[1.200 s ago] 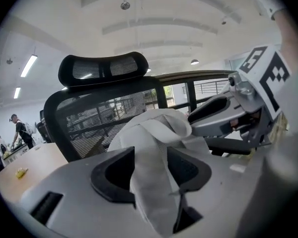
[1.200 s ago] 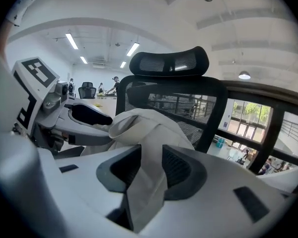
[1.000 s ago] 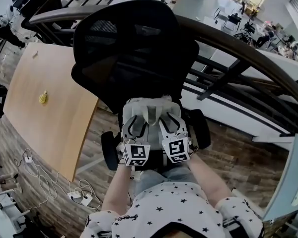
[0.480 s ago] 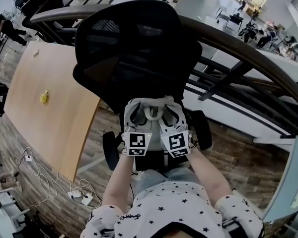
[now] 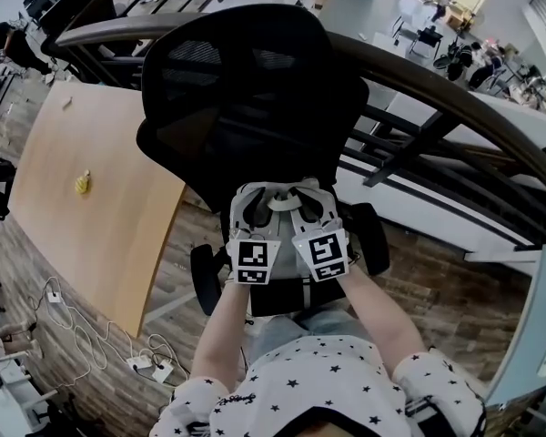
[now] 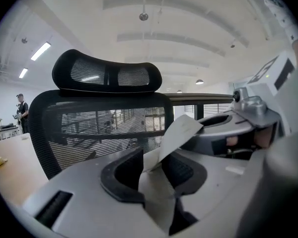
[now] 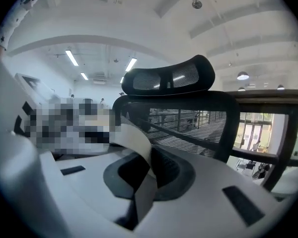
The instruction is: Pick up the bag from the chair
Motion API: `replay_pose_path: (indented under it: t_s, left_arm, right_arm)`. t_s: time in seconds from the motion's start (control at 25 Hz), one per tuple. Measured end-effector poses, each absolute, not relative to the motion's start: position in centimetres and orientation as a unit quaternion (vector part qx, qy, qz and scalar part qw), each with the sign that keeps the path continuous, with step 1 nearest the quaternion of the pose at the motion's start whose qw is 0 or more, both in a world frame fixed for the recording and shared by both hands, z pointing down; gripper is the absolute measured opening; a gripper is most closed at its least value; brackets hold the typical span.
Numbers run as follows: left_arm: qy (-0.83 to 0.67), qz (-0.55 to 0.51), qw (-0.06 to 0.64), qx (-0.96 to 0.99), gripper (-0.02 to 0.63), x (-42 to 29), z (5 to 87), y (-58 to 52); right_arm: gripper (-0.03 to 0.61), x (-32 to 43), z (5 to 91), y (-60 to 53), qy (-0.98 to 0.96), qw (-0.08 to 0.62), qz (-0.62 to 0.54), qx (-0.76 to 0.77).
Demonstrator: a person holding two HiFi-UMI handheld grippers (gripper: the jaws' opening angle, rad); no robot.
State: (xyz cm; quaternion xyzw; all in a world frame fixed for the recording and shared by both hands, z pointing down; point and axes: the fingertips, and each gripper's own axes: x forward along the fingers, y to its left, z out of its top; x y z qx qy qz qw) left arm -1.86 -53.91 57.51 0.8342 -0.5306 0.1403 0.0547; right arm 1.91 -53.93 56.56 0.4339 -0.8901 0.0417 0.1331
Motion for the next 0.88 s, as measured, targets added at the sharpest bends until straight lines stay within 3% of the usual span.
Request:
replay_pose_path:
  t_s: [0.36, 0.88]
  left_arm:
    - [-0.519, 0.101, 0.059, 0.846, 0.022, -0.6, 55.3, -47.1]
    - [-0.529, 0.058, 0.037, 0.846, 0.017, -1.1, 50.5, -31.8]
  right_arm:
    - [-0.002, 3.1, 54.9, -47.7, -0.889, 0.09, 0.09, 0.439]
    - [-0.002, 2.7, 50.3, -32.6, -0.887, 0.048, 0.075, 0.453]
